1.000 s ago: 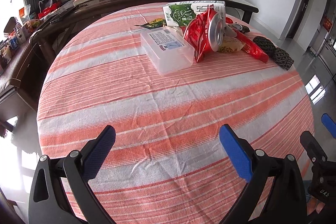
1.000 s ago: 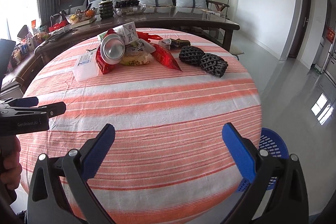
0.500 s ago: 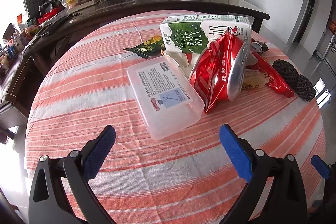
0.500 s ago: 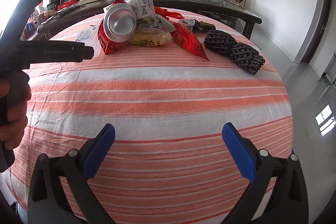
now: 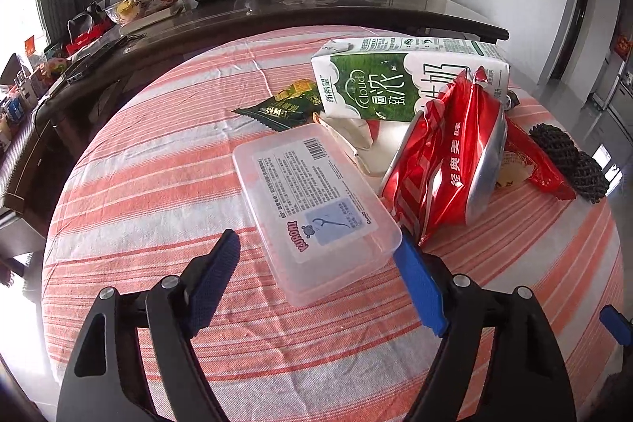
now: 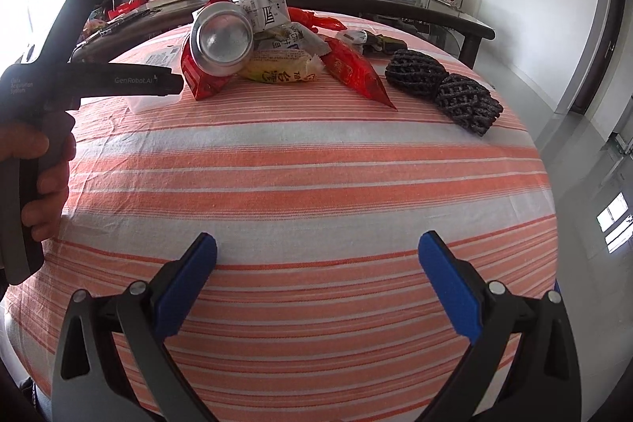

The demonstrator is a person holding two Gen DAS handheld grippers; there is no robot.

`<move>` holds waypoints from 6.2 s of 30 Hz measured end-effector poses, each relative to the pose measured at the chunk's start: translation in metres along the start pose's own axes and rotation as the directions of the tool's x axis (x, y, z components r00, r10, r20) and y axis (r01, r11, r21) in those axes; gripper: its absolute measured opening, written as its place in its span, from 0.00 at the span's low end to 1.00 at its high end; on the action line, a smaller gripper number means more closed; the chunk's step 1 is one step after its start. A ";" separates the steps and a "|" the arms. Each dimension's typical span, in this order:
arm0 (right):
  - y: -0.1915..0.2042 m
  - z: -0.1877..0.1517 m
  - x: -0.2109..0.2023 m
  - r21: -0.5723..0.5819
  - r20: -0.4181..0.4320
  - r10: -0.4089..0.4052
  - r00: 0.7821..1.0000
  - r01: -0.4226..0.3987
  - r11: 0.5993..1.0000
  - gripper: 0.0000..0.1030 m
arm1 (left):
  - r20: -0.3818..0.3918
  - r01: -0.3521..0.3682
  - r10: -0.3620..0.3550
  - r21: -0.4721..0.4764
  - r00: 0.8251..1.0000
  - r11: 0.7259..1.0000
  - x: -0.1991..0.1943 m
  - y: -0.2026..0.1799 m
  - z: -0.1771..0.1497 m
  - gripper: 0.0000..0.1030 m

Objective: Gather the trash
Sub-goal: 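Move both tools toward the trash pile on the table, then grasp the clear plastic box with left tool while right tool grasps black mesh nets, then carry box and nets to the blue wastebasket and release both, then return both tools from the wastebasket to the table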

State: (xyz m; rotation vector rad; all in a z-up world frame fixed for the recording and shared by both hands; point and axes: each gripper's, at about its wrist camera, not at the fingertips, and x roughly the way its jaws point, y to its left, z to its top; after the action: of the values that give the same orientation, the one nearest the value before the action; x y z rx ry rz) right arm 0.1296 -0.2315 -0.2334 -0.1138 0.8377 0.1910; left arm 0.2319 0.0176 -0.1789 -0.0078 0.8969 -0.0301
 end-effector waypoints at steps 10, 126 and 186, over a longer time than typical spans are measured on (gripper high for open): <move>-0.001 0.000 -0.001 0.012 0.000 0.005 1.000 -0.005 1.000 0.96 | -0.022 0.054 -0.053 0.051 0.998 0.997 -0.031 0.007 -0.034 0.66; -0.469 -0.128 0.011 0.722 -0.114 0.130 0.985 -0.008 0.691 0.49 | -0.432 0.613 -0.451 0.391 0.781 0.687 0.073 -0.533 -0.095 0.46; -0.030 0.038 0.038 -0.002 -0.088 0.076 0.993 -0.076 0.997 0.96 | -0.077 0.121 -0.108 0.190 0.991 0.974 -0.024 -0.039 -0.072 0.96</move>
State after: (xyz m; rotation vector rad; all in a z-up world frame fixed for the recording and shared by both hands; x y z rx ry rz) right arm 0.1880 -0.2497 -0.2355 -0.0961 0.9302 0.2611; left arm 0.1600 -0.0201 -0.2043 0.1244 0.9557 -0.2270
